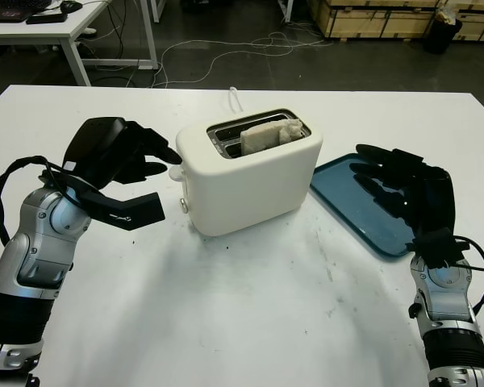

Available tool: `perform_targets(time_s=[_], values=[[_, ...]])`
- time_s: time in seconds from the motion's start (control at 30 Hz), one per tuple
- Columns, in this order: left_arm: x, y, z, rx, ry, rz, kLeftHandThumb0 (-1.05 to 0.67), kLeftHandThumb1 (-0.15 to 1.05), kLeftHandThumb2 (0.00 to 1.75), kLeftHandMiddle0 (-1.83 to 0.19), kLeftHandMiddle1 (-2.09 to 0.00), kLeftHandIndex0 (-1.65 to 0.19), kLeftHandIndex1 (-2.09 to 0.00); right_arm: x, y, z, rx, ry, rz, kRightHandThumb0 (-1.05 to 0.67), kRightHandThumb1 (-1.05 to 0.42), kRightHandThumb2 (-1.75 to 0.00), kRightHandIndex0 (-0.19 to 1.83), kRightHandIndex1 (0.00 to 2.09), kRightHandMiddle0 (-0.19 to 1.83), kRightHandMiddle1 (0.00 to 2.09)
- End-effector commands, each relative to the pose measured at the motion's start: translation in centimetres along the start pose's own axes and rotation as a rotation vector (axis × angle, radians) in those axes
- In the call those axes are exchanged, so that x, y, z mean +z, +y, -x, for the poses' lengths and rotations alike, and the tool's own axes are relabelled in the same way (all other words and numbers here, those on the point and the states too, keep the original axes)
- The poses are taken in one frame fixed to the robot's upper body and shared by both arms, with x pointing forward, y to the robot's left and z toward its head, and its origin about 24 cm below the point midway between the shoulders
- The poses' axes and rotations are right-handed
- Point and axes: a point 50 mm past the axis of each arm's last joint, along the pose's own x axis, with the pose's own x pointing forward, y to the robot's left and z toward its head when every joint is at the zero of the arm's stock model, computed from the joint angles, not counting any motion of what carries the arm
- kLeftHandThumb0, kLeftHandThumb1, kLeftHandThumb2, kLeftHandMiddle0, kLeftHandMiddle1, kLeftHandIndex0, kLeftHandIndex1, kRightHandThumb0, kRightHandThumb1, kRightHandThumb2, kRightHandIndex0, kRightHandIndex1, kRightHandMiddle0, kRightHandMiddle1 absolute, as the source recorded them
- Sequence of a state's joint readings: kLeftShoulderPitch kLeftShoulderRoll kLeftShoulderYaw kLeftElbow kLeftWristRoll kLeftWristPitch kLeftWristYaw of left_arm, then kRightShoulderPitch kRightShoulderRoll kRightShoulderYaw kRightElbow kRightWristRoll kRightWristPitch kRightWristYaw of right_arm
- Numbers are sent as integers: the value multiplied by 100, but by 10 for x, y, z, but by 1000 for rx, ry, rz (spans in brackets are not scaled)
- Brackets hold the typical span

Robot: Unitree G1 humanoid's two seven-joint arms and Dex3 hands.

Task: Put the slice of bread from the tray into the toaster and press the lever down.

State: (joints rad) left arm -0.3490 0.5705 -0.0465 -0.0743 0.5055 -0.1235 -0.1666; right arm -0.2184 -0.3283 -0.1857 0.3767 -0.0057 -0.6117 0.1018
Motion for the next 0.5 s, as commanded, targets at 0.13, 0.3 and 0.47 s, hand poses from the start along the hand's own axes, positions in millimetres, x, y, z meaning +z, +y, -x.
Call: perform_targets(time_s=[0.13,0.3,0.47], values=[[2,3,-3,-7,2,-32,-13,73,0,-96,-123,-134,-4,2,-1,2,-6,-23,-9,-22,-89,0,109,3,98,1],[3,7,-1,-8,5,-51,-13,73,0,-99,-121,-135,-4,2,0,2,-6,-19,-25,-21,-89,0,109,3,97,1],[2,6,1,-25,29,-44,-11,73,0,-98,-121,-134,-3,2,1,3,-8,-21,-20,-21,-89,0,110,3,98,1]])
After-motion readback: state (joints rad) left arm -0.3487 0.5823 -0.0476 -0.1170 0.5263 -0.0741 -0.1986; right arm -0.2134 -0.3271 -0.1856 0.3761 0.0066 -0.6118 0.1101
